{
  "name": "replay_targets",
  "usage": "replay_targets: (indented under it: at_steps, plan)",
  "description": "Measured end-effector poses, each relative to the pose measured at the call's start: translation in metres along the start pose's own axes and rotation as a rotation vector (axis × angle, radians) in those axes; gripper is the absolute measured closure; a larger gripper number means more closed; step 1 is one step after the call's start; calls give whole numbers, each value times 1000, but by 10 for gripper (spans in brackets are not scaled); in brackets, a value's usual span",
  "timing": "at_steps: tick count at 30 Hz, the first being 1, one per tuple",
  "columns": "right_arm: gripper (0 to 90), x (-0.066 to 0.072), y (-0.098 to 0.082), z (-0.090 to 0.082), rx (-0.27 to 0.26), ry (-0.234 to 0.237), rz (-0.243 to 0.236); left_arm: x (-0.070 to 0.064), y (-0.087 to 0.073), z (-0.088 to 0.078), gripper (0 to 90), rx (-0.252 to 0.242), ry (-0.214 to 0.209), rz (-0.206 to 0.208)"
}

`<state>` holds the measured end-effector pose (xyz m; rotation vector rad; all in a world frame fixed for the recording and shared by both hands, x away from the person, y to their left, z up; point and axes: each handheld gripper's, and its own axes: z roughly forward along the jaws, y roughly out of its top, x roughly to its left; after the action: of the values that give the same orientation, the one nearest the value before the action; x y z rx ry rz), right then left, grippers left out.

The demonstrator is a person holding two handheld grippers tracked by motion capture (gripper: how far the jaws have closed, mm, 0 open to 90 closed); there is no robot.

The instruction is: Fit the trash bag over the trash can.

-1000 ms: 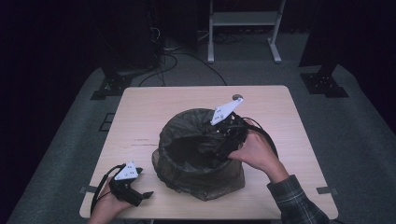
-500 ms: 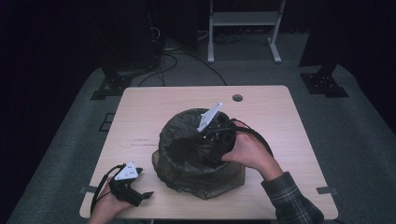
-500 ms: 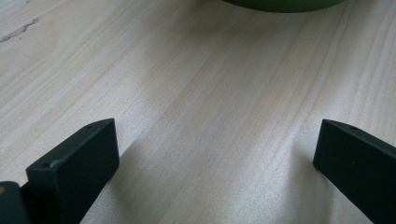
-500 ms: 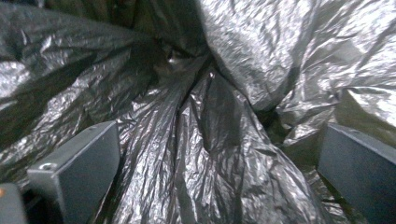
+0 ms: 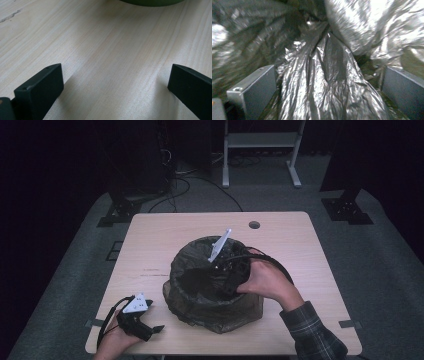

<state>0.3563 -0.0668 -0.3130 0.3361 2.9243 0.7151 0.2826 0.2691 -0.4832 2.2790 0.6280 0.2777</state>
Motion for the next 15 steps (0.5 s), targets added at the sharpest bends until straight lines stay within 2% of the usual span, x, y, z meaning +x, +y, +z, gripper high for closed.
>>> replay_targets:
  at_steps: [3, 7, 8, 15]
  plan:
    - [0, -1, 1, -7, -15, -9, 14, 0, 0, 0, 0, 0, 0, 0]
    - [0, -2, 6, -23, -84, -13, 26, 0, 0, 0, 0, 0, 0, 0]
    - [0, -2, 6, -23, -84, -13, 26, 0, 0, 0, 0, 0, 0, 0]
    - [0, -3, 25, -26, -200, -31, 28, 0, 0, 0, 0, 0, 0, 0]
